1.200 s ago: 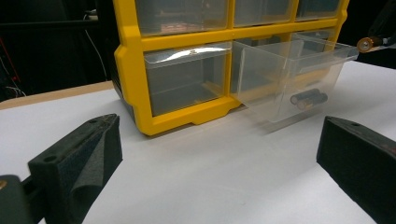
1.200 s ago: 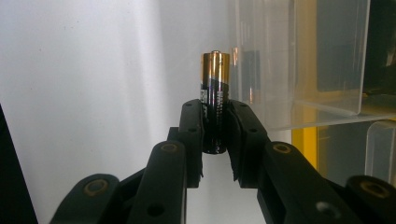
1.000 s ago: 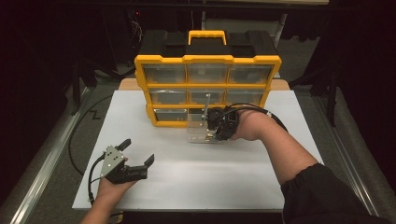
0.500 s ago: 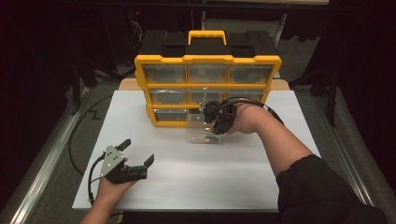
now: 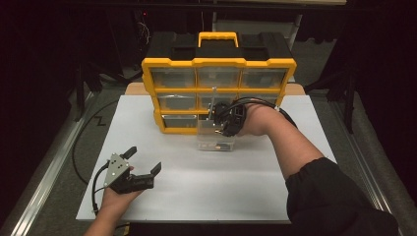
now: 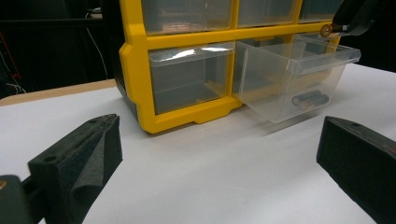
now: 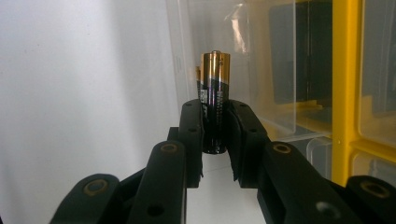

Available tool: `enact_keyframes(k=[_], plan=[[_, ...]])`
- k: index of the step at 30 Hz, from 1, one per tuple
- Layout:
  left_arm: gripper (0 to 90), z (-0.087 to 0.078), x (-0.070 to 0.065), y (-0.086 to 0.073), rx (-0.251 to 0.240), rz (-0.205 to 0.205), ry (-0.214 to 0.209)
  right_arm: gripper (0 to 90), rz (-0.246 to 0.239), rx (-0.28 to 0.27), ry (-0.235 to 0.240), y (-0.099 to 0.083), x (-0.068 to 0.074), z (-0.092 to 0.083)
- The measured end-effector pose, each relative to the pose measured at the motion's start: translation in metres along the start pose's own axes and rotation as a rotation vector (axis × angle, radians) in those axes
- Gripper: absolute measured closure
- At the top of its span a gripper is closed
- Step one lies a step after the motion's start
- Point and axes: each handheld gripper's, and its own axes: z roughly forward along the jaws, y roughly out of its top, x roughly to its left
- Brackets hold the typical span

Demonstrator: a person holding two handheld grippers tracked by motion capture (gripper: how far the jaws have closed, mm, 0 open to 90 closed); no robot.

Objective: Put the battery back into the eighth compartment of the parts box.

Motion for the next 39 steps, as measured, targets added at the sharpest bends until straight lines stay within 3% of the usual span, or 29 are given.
enact_keyframes(k=[22, 27, 28, 31, 39], plan=[[1.2, -0.002, 0.001, 0.001, -0.007, -0.003, 0.005, 78.6, 0.019, 0.027, 0.007, 0.005, -0.01, 0.016], [1.2, -0.002, 0.001, 0.001, -0.007, -0.003, 0.0, 78.3, 0.03, 0.028, -0.016, 0.003, -0.012, 0.015], [1.2, -0.002, 0.0, 0.001, -0.008, -0.006, -0.003, 77.8, 0.04, 0.023, -0.024, 0.003, -0.012, 0.015], [1.2, -0.002, 0.0, 0.001, -0.007, -0.002, -0.007, 65.2, 0.05, 0.019, -0.011, 0.001, -0.012, 0.015], [1.2, -0.002, -0.001, 0.001, -0.004, 0.004, -0.003, 62.4, 0.076, 0.004, -0.007, -0.012, -0.004, 0.002]])
